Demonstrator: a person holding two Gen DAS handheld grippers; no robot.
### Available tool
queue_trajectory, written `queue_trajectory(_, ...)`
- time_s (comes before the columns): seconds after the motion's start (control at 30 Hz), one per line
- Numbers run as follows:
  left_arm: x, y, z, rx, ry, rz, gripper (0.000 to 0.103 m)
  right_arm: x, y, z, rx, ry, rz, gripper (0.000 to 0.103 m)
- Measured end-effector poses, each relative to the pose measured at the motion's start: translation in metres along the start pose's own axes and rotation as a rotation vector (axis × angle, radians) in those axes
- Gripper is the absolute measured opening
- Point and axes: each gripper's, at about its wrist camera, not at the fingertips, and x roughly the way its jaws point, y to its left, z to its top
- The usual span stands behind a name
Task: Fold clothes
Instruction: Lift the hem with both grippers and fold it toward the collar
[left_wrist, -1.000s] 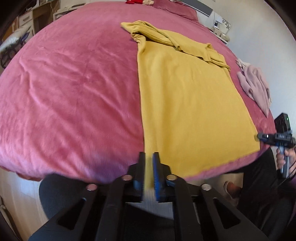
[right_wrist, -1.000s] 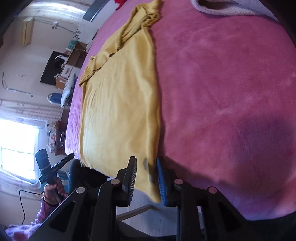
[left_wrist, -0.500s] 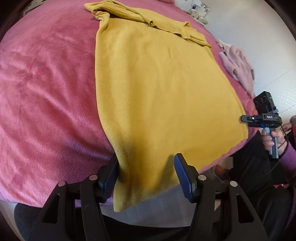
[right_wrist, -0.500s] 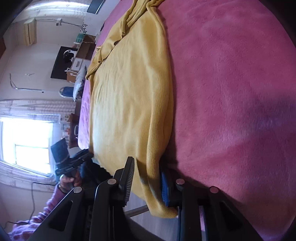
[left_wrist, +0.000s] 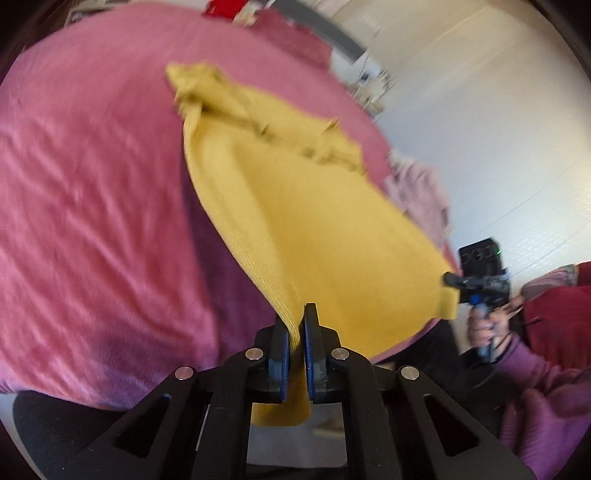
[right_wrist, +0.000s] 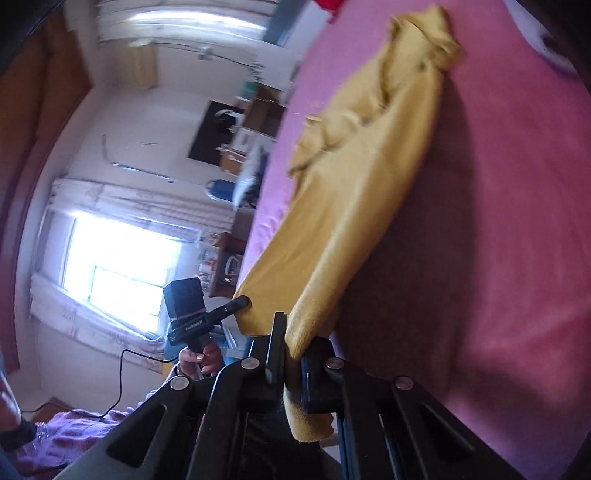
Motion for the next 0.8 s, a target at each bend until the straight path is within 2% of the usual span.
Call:
queue_trajectory(0.17, -0.037, -0.007, -0.002, -0.022, -0.093, -0.066, 0.007, -0.015, 0.029, 0.001, -0.103, -0.053, 0.094, 0.005)
queue_trajectory(0.27, -0.039, -0.01, -0.007, -0.036, -0.099, -0.103, 0.007, -0.023, 0.046, -0.013, -0.181, -0.047, 0.148, 0.005)
queue_trajectory(0.4, -0.045, -0.011, -0.036, -0.092, -0.082, -0.136, 0.007, -0.036, 0.056, -0.047, -0.21, -0.011, 0.15, 0.005)
queue_trajectory(0.47, -0.048, -0.004, -0.056, -0.151, -0.067, -0.152, 0.007, -0.047, 0.048, -0.067, -0.157, -0.001, 0.14, 0.005)
queue_trajectory(0.63, -0.05, 0.007, -0.113, -0.318, -0.049, -0.191, 0.007, -0.066, 0.009, -0.117, 0.055, -0.038, 0.151, 0.005)
queue_trajectory(0.7, -0.041, 0.006, -0.122, -0.333, -0.033, -0.17, 0.007, -0.069, -0.005, -0.132, 0.14, -0.065, 0.151, 0.005)
queue_trajectory(0.8, -0.028, 0.013, -0.126, -0.405, -0.027, -0.212, 0.007, -0.059, -0.032, -0.13, 0.278, -0.096, 0.148, 0.005)
